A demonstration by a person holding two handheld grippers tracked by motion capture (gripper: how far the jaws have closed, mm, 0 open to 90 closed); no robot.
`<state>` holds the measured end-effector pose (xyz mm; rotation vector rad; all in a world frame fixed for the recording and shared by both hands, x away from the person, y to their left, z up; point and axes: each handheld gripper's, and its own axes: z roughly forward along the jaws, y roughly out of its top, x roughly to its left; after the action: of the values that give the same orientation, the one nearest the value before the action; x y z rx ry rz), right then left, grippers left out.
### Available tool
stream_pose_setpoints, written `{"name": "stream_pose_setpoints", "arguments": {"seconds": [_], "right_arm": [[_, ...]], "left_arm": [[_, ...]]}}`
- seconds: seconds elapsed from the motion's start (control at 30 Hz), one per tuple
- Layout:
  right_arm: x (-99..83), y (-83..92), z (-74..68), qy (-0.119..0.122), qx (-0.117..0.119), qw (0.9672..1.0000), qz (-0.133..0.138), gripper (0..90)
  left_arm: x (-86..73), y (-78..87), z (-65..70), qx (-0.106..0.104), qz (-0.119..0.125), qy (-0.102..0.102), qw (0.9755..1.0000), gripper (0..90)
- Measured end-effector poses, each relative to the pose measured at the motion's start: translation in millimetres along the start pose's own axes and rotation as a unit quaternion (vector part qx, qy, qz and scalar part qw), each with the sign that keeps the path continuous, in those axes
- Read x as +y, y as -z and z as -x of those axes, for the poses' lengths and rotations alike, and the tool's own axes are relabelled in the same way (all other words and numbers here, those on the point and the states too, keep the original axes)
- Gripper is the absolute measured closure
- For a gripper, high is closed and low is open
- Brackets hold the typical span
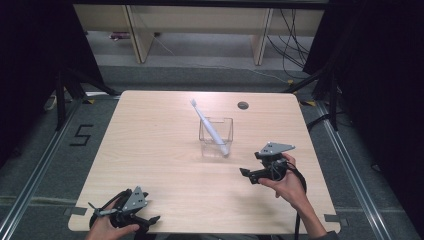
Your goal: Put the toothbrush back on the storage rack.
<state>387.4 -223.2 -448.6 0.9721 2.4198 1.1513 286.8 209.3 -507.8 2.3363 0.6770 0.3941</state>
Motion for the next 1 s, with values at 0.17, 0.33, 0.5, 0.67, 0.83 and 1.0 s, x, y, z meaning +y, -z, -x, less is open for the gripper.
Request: {"name": "stream_pose_setpoints", "arguments": {"seconds": [0.17, 0.33, 0.5, 0.67, 0.83, 1.0], "right_arm": [[-7.0, -0.3, -3.0, -0.011, 0.012, 0.9998, -0.009, 18.1], [-14.8, -1.0, -4.9, -0.023, 0.003, 0.9996, -0.016, 18.5], [-21.2, 0.6, -6.9, -0.033, 0.005, 0.9991, -0.026, 19.0], [-25.7, 0.5, -6.7, -0.022, -0.001, 0.9995, -0.024, 19.1], [-30.0, 2.2, -7.9, -0.008, 0.002, 0.9997, -0.024, 19.2], [-35.4, 4.2, -9.5, -0.013, 0.003, 0.9995, -0.027, 19.3]], "left_arm": [[-0.2, 0.4, -1.2, 0.002, -0.003, -0.004, 1.0000, 15.4], [0.0, 0.3, -0.7, 0.001, -0.003, -0.003, 1.0000, 15.5], [-0.4, -0.1, -0.8, 0.002, -0.002, -0.002, 1.0000, 15.5], [-0.1, 0.2, -0.6, 0.002, -0.003, -0.002, 1.0000, 15.5], [-0.5, 0.0, -1.2, 0.003, -0.004, -0.004, 1.0000, 15.5], [-0.2, -0.2, -0.5, 0.002, -0.001, -0.001, 1.0000, 15.5]]}}
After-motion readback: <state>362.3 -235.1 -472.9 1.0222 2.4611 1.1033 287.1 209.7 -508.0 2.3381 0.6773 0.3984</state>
